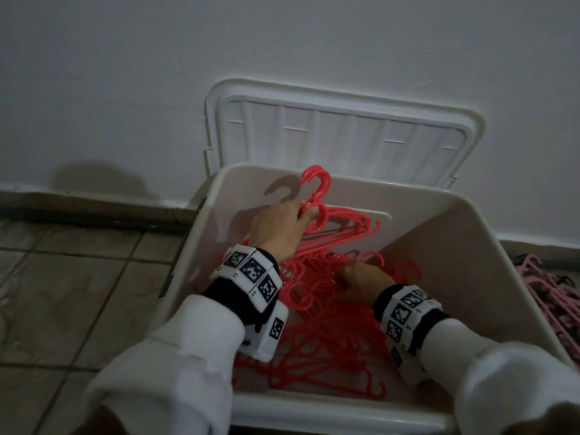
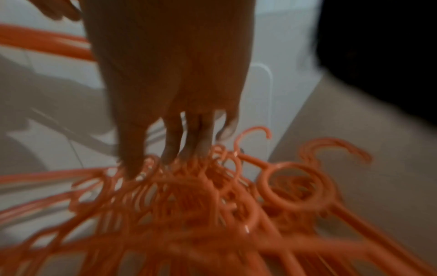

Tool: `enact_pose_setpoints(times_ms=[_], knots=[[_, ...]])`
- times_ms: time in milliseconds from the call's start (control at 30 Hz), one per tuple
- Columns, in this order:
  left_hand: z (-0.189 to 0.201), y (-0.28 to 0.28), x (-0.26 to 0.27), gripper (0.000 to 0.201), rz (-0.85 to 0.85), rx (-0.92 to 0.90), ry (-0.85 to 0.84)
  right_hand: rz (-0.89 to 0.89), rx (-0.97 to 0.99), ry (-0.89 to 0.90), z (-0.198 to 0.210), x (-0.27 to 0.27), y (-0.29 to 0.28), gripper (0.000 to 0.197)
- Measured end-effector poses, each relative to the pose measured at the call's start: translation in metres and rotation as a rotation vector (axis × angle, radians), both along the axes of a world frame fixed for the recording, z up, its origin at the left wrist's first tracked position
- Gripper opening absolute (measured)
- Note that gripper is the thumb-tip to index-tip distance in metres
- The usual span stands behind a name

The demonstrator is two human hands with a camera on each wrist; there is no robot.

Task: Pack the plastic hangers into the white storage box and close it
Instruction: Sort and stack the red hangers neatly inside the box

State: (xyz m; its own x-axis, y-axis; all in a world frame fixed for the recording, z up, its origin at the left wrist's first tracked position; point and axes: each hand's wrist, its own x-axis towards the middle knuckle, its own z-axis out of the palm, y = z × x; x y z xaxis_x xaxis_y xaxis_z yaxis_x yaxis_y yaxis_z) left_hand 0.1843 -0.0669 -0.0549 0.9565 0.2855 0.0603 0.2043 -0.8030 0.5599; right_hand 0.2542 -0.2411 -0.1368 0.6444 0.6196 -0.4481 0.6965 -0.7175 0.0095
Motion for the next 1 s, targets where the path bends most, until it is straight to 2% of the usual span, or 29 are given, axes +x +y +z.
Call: enact_pose_setpoints(times_ms=[133,200,367,500,633,733,800,833,1000], knots=[[0.000,0.000,0.000,0.042,-0.018,0.013,0.000,0.049,-0.175,0.048,-0.003,-0.010,0.000,0.043],[0.000,0.000,0.000,0.043,-0.023,0.018,-0.001,0.080,-0.193,0.057,-0.004,-0.014,0.000,0.041],[0.002,-0.001,-0.002,0.045,-0.021,0.001,0.010,0.080,-0.078,0.028,0.000,-0.011,0.003,0.033],[0.004,0.000,-0.003,0.042,0.003,0.004,0.022,-0.001,0.091,0.164,0.017,-0.004,0.004,0.029],[0.006,0.000,-0.003,0.043,0.018,0.042,0.022,-0.066,0.238,0.145,0.032,0.009,0.005,0.029],[0.006,0.002,-0.002,0.042,0.041,-0.018,-0.029,-0.182,0.338,0.289,0.037,0.014,0.006,0.008],[0.003,0.004,0.001,0.042,0.039,-0.070,-0.074,-0.257,0.306,0.353,0.037,0.018,0.004,0.026],[0.002,0.004,0.001,0.043,0.039,-0.082,-0.087,-0.286,0.289,0.390,0.035,0.019,0.003,0.028],[0.001,0.005,0.002,0.048,0.052,-0.088,-0.072,-0.364,0.305,0.660,0.035,0.019,-0.002,0.007]])
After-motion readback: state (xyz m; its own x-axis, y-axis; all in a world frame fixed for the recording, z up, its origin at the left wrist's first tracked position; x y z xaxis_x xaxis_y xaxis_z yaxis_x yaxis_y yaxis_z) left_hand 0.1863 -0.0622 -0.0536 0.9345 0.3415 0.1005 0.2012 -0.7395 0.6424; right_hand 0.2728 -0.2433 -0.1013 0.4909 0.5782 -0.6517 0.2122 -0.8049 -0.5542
